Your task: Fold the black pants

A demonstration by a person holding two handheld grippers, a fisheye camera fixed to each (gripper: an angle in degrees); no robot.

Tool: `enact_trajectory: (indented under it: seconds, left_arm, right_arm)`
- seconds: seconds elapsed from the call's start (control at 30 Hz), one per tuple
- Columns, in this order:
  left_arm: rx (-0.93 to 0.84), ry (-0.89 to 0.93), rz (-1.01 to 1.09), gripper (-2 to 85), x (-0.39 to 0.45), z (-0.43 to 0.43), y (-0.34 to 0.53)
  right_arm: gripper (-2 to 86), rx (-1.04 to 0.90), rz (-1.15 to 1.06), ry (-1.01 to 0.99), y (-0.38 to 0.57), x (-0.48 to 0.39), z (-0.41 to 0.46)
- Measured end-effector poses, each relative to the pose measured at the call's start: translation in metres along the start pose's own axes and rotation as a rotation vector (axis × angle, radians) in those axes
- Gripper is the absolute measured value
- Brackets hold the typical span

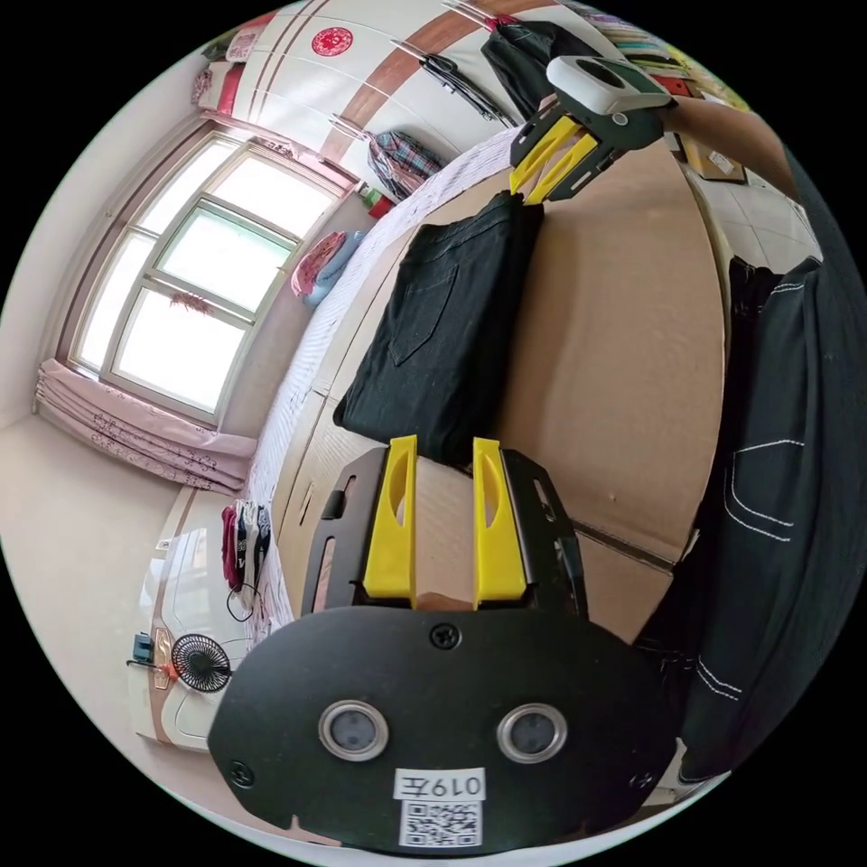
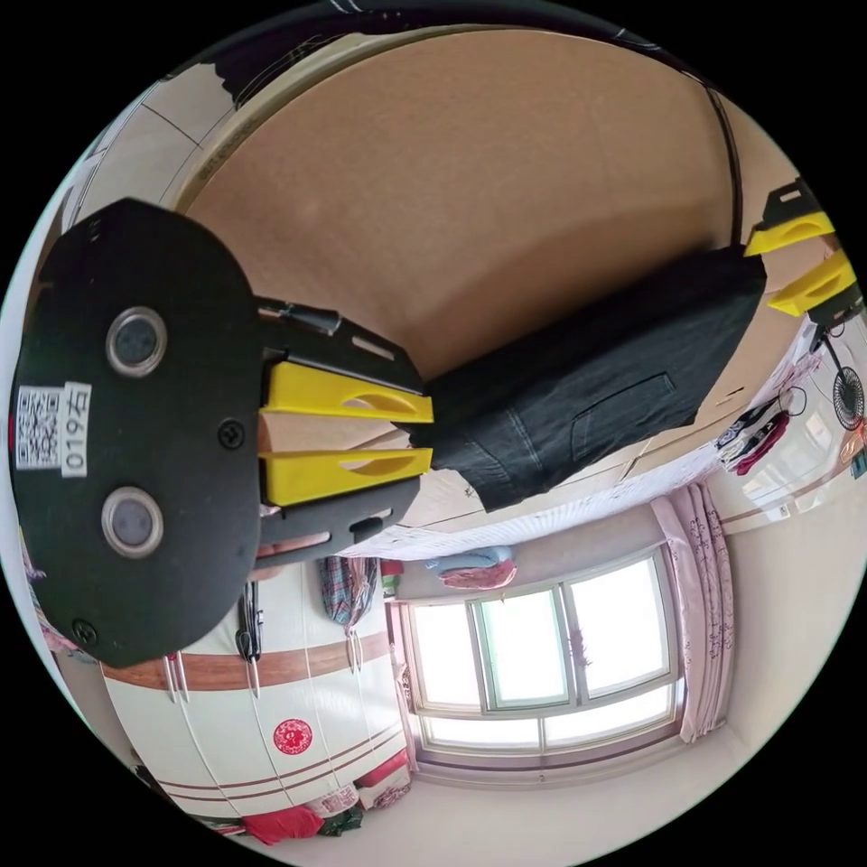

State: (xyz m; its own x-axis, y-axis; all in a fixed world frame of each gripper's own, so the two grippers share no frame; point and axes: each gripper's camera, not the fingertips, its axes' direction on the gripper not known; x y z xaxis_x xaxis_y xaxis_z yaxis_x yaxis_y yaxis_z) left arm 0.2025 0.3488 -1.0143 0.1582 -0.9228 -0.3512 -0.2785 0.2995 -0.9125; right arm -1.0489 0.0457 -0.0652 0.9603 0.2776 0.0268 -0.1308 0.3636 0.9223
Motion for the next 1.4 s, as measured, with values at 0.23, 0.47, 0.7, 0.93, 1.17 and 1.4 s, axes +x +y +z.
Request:
enact_trajectory:
  seconds: [0.23,0.47,0.7,0.93,1.17,1.4]
  left_arm:
    - [-0.102,-0.106,0.163,7.7,0.040,0.000,-0.041]
    - [-0.204,-0.176,0.213,2.7,0.073,0.001,-0.066]
    - [-0.173,-0.158,0.109,0.9,0.061,-0.001,-0.065]
    - [-0.143,-0.170,0.103,0.5,0.064,0.002,-0.059]
    - [-0.118,-0.184,0.103,0.5,0.065,0.006,-0.052]
    - [-0.101,-0.152,0.060,0.5,0.059,0.012,-0.042]
  right_arm:
    - [5.2,-0.009,-0.018,0.029,0.026,-0.034,-0.009]
    - [5.1,0.018,0.010,0.005,0.063,-0.051,-0.016]
    - [5.1,0.054,-0.011,0.006,0.095,-0.070,-0.027]
    - [6.6,0.063,-0.123,0.067,0.127,-0.096,-0.039]
    - [7.9,0.045,-0.298,0.121,0.150,-0.122,-0.031]
    - [8.8,0.034,-0.317,0.103,0.180,-0.128,-0.031]
